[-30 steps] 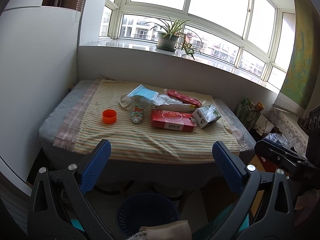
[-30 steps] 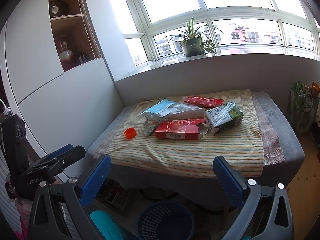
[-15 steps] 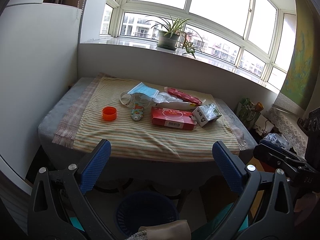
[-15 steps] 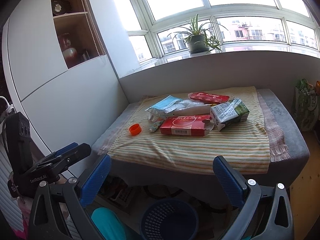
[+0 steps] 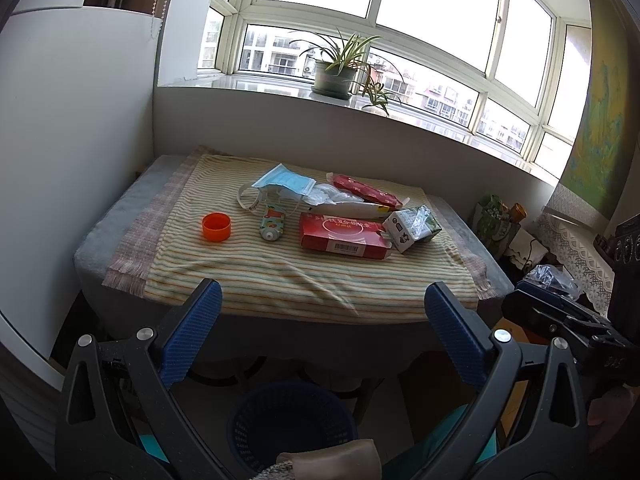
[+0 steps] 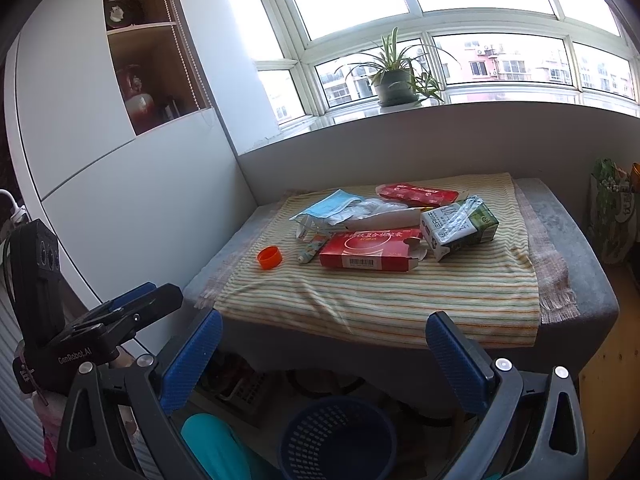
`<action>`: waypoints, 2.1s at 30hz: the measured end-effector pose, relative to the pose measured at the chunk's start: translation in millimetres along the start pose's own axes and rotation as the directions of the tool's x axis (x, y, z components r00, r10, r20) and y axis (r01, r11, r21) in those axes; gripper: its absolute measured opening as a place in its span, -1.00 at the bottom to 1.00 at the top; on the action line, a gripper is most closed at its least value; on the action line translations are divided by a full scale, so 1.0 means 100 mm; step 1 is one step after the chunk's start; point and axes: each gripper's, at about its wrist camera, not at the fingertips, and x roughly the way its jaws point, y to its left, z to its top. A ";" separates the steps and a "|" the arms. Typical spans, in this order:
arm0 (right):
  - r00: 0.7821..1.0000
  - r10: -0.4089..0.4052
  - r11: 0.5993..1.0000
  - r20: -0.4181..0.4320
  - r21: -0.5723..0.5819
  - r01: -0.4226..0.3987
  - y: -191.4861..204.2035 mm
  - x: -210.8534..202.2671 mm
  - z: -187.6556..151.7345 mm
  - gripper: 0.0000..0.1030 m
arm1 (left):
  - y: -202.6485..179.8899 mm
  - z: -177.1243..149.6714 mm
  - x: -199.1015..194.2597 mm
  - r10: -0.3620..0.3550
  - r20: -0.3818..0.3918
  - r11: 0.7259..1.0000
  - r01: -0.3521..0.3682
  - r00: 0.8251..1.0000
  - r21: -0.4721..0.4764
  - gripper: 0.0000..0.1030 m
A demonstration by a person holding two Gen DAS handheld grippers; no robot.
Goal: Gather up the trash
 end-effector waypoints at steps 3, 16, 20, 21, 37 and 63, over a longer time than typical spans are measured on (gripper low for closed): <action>1.000 0.000 1.000 -0.004 0.005 0.000 -0.01 0.01 -0.01 0.99 | 0.00 -0.02 0.00 0.000 0.000 1.000 0.000 1.000 -0.001 1.00; 1.000 0.004 1.000 -0.004 0.009 -0.004 -0.01 0.01 -0.02 0.99 | 0.00 -0.02 0.01 0.001 0.000 1.000 -0.001 1.000 -0.004 1.00; 1.000 0.005 1.000 -0.006 0.013 -0.005 -0.01 0.01 -0.02 0.99 | -0.01 -0.03 0.01 0.002 -0.001 1.000 -0.002 1.000 -0.007 1.00; 1.000 0.005 1.000 -0.006 0.013 -0.005 -0.01 0.01 -0.02 0.99 | -0.01 -0.04 0.01 0.002 -0.001 1.000 -0.002 1.000 -0.007 1.00; 1.000 0.019 1.000 0.007 0.003 -0.019 -0.06 0.08 -0.05 0.99 | 0.33 -0.13 0.19 0.038 -0.034 0.998 -0.039 0.999 -0.043 1.00; 0.979 -0.135 0.958 -0.156 0.230 0.169 -1.07 0.98 0.47 0.99 | 1.10 0.18 1.27 0.102 -0.130 0.991 -0.111 0.986 -0.068 0.75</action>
